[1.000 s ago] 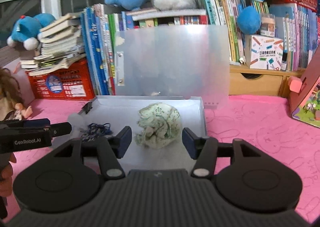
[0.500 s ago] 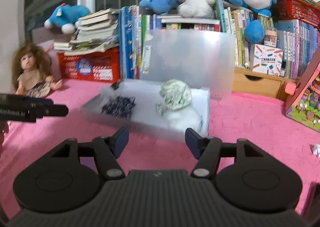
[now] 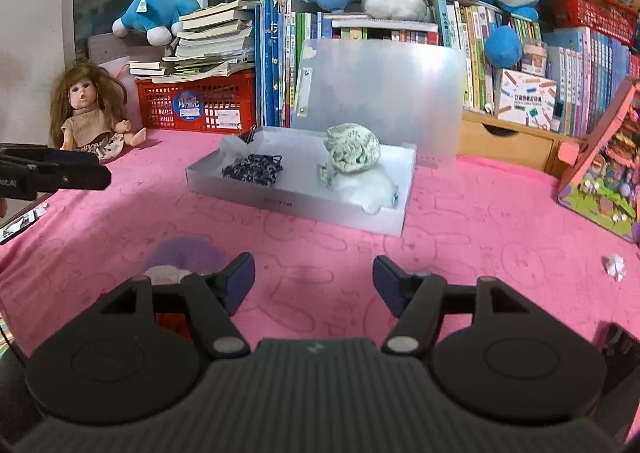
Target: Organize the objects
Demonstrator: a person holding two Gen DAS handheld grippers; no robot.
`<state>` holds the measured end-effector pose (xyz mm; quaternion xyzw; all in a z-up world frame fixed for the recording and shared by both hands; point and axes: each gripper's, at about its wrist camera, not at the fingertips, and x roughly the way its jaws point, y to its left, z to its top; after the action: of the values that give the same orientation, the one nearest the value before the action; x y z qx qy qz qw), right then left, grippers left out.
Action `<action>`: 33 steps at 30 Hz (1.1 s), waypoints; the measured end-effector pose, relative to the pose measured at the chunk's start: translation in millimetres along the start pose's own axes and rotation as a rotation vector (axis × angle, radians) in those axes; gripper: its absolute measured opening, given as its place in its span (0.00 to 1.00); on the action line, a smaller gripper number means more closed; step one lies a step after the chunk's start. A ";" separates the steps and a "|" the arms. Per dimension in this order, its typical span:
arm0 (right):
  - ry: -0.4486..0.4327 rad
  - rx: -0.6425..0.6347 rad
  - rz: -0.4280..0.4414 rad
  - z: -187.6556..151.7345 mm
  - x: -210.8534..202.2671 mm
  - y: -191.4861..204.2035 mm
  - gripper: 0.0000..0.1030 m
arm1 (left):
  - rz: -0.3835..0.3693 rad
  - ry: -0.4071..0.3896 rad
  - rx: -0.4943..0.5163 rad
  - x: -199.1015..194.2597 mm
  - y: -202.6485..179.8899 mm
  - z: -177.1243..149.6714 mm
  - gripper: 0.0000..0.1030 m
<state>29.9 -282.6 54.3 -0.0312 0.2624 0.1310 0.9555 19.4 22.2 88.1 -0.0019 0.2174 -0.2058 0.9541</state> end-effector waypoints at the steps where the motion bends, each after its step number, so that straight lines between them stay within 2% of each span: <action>1: 0.003 -0.007 0.003 -1.1 -2.6 -0.9 0.75 | -0.009 -0.002 0.003 -2.2 -0.2 0.1 0.74; 5: 0.013 -0.033 0.000 -6.5 -8.2 -0.8 0.76 | -0.035 0.018 0.026 -6.6 -4.4 -2.4 0.75; 13: 0.069 -0.026 0.051 -25.3 -2.4 4.0 0.76 | -0.075 0.068 0.083 -2.7 -13.2 -18.9 0.75; 23: 0.117 -0.075 0.095 -46.2 4.7 25.6 0.76 | -0.126 0.141 0.076 6.4 -23.8 -45.1 0.75; 30: 0.125 -0.149 0.095 -53.6 9.3 46.1 0.73 | -0.157 0.162 0.098 8.8 -40.2 -61.6 0.75; 33: 0.122 -0.160 0.121 -55.5 6.9 51.2 0.72 | -0.160 0.176 0.103 10.2 -44.5 -66.9 0.74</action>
<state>-5.4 -238.8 3.4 -0.0995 0.3100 0.2070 0.9226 -17.5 -16.8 27.4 0.0481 0.2887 -0.2915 0.9107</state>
